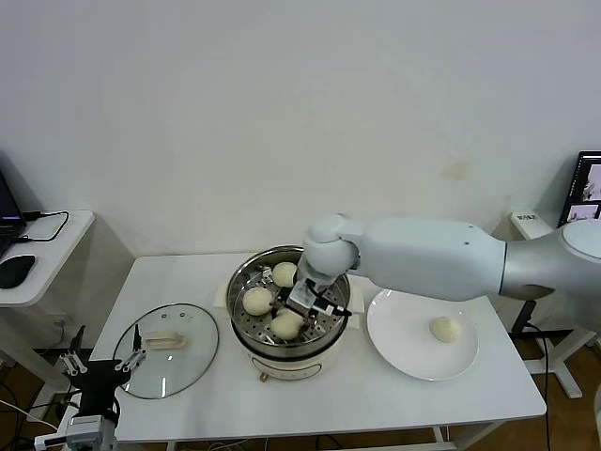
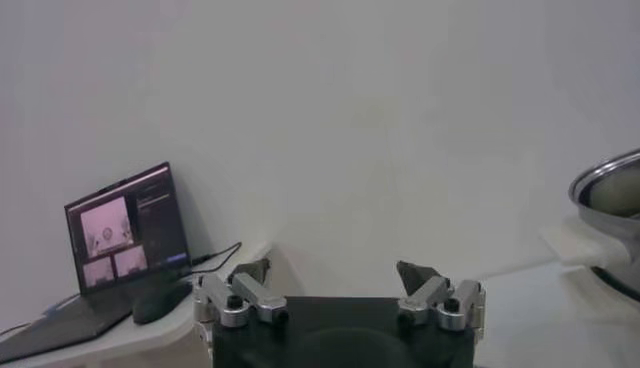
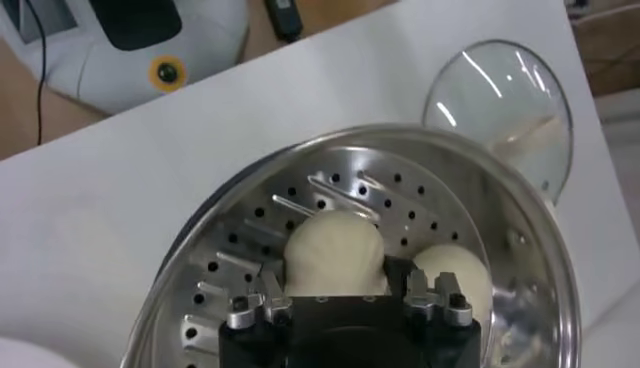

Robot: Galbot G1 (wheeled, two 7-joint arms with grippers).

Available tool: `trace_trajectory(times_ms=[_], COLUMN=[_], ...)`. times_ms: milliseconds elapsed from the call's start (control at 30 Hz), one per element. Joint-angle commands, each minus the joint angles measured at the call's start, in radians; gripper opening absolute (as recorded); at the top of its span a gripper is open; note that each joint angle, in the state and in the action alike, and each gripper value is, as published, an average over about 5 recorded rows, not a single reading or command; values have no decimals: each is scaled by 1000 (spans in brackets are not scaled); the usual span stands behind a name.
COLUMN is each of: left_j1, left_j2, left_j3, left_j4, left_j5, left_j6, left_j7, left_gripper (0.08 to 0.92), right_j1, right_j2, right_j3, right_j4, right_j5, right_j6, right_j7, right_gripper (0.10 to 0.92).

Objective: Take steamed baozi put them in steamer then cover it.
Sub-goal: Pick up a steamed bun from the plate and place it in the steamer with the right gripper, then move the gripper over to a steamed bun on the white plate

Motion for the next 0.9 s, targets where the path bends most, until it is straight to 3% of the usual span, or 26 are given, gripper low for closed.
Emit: trace_trajectory(times_ms=[33,133,300,433,667,900], left_j1=[-1,-1,-3,-7,-9,-17], left_j2=[4,11,21,32,50,59], left_j3=[-1,-5,-9,-12,-3,14], left_j4=[0,-2,-4,-2,8,30], left_j5=[0,-2,-4,-8,-8,-7], left_j6=[0,0,0,2,2,0], left_j7=[1,1,2,3,4,4], left_gripper=[823,823,823,823,823,823], right_j1=[56,76,86,70,-102,-379], right_j2=[-57,-133,-294,-447,-685,-737], right_j3=[18,63,144,193,326,503], right_j4=[10,23,79,117,114,-23], right_j5=[3,13,20,50,-29,-163], right_j6=[10,-39,-292,-396,-426,-369], right_j7=[-22,-35,-64,-95,-117,-95], right_gripper=[787,817,822,823,823,823])
